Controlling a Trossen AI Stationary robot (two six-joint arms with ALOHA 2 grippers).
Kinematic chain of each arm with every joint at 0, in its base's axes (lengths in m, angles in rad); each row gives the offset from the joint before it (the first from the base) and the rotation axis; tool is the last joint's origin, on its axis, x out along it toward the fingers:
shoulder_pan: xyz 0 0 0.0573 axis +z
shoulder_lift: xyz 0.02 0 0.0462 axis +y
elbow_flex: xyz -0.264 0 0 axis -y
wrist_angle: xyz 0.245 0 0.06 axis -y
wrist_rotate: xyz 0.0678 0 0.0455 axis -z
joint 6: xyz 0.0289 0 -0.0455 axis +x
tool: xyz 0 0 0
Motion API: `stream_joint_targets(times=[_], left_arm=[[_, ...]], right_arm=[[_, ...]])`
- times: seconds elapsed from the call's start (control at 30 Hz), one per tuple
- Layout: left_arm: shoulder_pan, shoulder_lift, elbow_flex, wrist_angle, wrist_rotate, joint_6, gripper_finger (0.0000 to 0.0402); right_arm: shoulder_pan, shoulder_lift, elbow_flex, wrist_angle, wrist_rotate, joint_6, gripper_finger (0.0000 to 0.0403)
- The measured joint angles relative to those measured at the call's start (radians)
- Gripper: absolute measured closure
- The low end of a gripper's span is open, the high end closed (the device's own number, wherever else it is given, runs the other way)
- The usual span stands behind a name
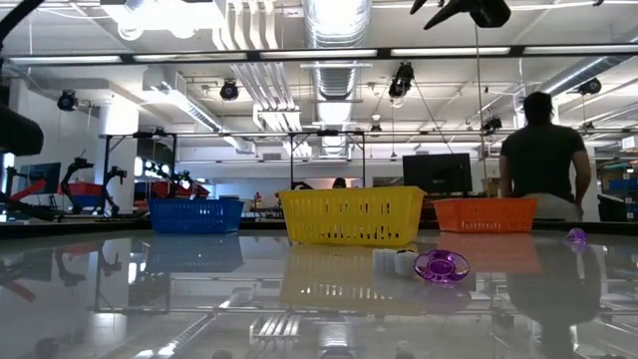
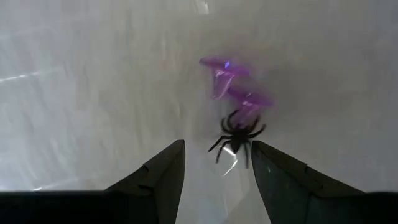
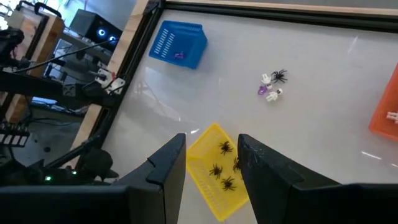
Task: Sort Halloween decoration
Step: Put the black spider toy into the yellow bin
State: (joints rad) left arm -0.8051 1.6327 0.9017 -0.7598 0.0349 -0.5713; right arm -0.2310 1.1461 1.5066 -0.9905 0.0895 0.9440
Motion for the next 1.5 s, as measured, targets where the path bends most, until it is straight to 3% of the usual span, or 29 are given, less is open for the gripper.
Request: stream_joint_targets(times=[0.5, 0.9, 1.23, 1.5], left_arm=[[0.0, -0.019, -0.061, 0.088, 0.015, -0.048, 0.0246], [0.0, -0.019, -0.06, 0.099, 0.027, -0.058, 0.0394], [-0.001, -0.081, -0.061, 0.028, 0.038, -0.062, 0.04], [0.042, -0.237, -0.062, -0.014, -0.011, -0.056, 0.0401]], right_arm=[[0.004, 0.0, 0.0, 0.0, 0.0, 0.002, 0.0264], [0.004, 0.0, -0.001, 0.0, 0.0, -0.005, 0.0264], [0.005, 0.0, -0.001, 0.0, 0.0, -0.016, 0.0264], [0.004, 0.0, -0.001, 0.0, 0.0, -0.059, 0.0264]])
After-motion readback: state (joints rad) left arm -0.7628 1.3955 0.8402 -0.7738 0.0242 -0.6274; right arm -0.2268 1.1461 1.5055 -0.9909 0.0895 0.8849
